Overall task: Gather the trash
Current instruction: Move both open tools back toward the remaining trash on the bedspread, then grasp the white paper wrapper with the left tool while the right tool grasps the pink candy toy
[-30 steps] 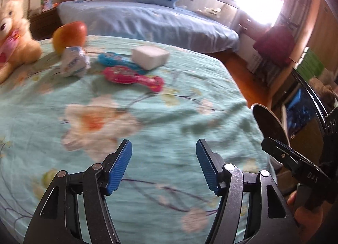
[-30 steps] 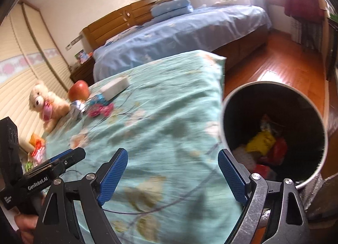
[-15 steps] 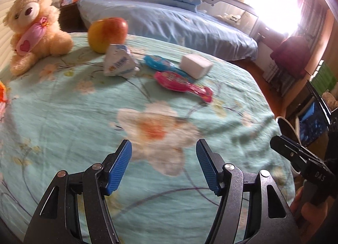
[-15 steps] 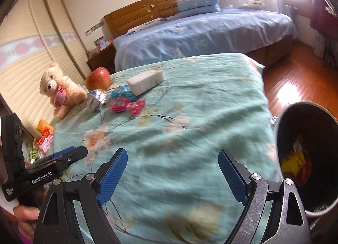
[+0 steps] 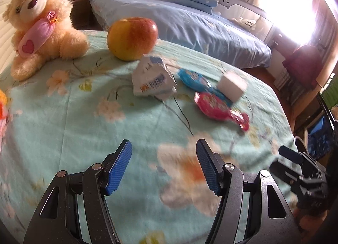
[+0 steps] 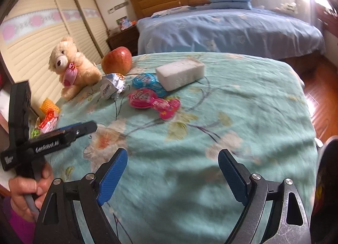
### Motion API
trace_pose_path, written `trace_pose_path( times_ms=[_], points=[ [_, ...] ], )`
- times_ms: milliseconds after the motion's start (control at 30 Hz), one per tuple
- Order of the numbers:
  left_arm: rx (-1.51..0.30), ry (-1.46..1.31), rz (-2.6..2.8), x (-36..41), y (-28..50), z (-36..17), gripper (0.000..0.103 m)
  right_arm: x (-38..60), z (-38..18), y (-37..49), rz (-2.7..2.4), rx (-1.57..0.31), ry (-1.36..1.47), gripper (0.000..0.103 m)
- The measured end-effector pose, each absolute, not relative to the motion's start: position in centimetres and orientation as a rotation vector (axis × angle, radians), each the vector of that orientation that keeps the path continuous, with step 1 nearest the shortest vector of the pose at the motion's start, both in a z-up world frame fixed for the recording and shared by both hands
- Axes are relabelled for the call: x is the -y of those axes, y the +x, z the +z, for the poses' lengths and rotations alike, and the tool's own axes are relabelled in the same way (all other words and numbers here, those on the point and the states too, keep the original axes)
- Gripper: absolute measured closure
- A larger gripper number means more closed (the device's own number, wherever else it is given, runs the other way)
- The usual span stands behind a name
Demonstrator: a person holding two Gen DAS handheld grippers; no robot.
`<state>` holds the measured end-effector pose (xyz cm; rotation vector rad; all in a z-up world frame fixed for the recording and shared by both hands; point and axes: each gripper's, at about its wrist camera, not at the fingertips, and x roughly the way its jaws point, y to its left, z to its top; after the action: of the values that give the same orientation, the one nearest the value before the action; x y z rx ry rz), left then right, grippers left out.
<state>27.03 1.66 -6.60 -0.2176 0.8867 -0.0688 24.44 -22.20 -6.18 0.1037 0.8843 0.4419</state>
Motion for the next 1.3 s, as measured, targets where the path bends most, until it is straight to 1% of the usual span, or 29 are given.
trace_pose_path(
  times_ms=[100,200,433,600,633,667,700,733,767,800,833,867,900,933,1133,1300],
  points=[
    [-0.88,-0.214,-0.056,-2.2,28.7,-6.3,0.039,21.5,-6.2,25.7,0.459,-0.889,0.085,0.014],
    [-0.878,-0.224,-0.051,-2.8,30.3,-6.0,0.034,20.8,-6.3,27.2,0.47,-0.895,0.064,0.014],
    [-0.875,-0.226,-0.051,-3.0,33.8,-6.0,0.029,19.2,-7.1,30.6,0.49,-0.934,0.008,0.014],
    [-0.881,-0.193,-0.019,-3.1,35.5,-7.0,0.029,17.6,-7.5,32.1,0.471,-0.947,-0.061,0.015],
    [-0.88,-0.182,-0.014,-3.1,35.6,-7.2,0.031,17.3,-7.6,32.3,0.464,-0.947,-0.072,0.016],
    [-0.882,-0.175,-0.014,-3.1,35.7,-7.4,0.042,17.2,-7.6,32.4,0.455,-0.947,-0.081,0.016],
    [-0.884,-0.174,-0.02,-3.0,35.7,-7.6,0.05,17.0,-7.7,32.5,0.445,-0.946,-0.089,0.019],
    [-0.889,-0.171,-0.026,-3.0,35.5,-7.7,0.052,16.9,-7.7,32.6,0.435,-0.944,-0.097,0.025],
    [-0.883,-0.166,-0.025,-3.0,35.3,-7.7,0.056,16.8,-7.7,32.6,0.421,-0.94,-0.109,0.029],
    [-0.881,-0.161,-0.028,-3.0,35.0,-7.6,0.06,16.7,-7.7,32.5,0.408,-0.936,-0.12,0.039],
    [-0.882,-0.161,-0.034,-3.1,35.0,-7.6,0.067,16.6,-7.7,32.4,0.4,-0.933,-0.13,0.052],
    [-0.882,-0.167,-0.043,-3.1,34.6,-7.5,0.071,16.5,-7.6,32.2,0.39,-0.928,-0.142,0.059],
    [-0.879,-0.174,-0.048,-3.1,34.1,-7.4,0.072,16.6,-7.5,32.1,0.385,-0.926,-0.146,0.074],
    [-0.875,-0.178,-0.051,-3.0,33.7,-7.3,0.073,16.7,-7.4,32.0,0.385,-0.928,-0.14,0.081],
    [-0.877,-0.219,-0.097,-2.6,29.8,-7.2,0.075,18.3,-7.2,30.4,0.407,-0.953,-0.042,0.082],
    [-0.878,-0.247,-0.125,-2.4,26.4,-6.9,0.075,18.6,-6.5,27.9,0.435,-0.951,-0.025,0.082]
  ],
)
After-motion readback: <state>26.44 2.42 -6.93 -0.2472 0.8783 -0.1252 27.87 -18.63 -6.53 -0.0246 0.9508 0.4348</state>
